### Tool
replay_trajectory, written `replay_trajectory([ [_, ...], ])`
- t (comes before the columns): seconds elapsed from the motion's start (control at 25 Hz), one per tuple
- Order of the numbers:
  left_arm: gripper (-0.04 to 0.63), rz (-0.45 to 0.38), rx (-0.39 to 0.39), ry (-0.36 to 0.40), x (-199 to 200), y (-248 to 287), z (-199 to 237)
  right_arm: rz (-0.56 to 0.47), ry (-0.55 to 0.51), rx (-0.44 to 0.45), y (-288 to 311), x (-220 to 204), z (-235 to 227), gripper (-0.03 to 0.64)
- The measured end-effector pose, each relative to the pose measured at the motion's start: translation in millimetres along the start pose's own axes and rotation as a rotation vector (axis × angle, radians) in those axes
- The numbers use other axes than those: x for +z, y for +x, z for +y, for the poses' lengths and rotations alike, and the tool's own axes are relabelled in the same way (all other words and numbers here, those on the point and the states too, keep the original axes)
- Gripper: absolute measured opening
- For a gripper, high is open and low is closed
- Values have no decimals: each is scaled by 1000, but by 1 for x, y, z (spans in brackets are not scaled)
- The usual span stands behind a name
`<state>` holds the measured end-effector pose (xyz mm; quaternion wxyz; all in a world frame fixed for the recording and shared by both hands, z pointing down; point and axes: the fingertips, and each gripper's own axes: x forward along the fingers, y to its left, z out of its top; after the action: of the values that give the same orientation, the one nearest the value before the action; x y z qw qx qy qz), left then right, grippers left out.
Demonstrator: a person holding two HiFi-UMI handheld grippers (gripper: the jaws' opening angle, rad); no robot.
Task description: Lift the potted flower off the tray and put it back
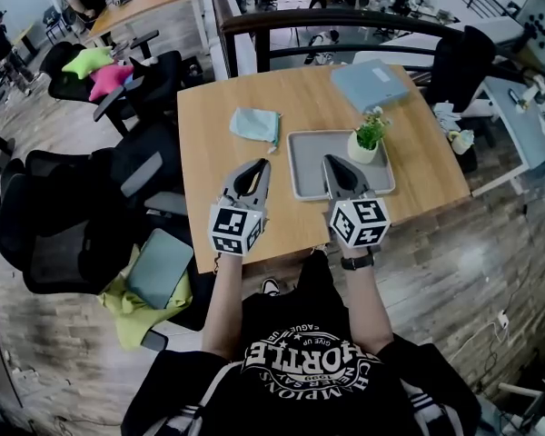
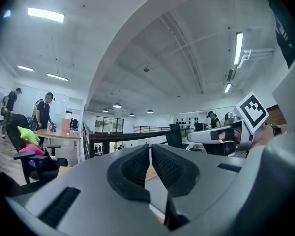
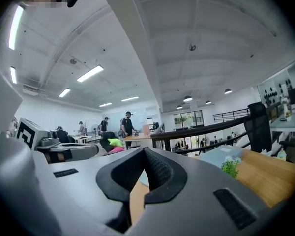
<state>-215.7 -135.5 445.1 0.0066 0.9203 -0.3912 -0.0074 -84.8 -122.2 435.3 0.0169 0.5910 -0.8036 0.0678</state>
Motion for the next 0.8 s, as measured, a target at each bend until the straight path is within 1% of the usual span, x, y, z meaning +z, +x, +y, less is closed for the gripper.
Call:
replay_trajectory([
  [0.36,32,26,-9,32,-3,7,-10,26,18,-8,-4,-7,-7,18],
  [0.48,32,24,-25,37,-3,14,-15,34,24,-22,-8,-7,-16,18],
  [0.56,32,24,-38,31,-6,16,-18,32,52,-20,-11,-7,-17,18],
  [0.64,32,27,-36,4,-16,16,-17,25,76,2,-15,-8,-13,18],
  [0.72,32,64,-37,-15,-35,20,-11,58,63,15,-14,-16,-14,18],
  [0.76,32,107,-48,-10,-50,23,-8,97,48,13,-11,-24,-20,18],
  [0.8,32,167,-67,7,-68,25,-6,143,34,9,-8,-34,-27,18],
])
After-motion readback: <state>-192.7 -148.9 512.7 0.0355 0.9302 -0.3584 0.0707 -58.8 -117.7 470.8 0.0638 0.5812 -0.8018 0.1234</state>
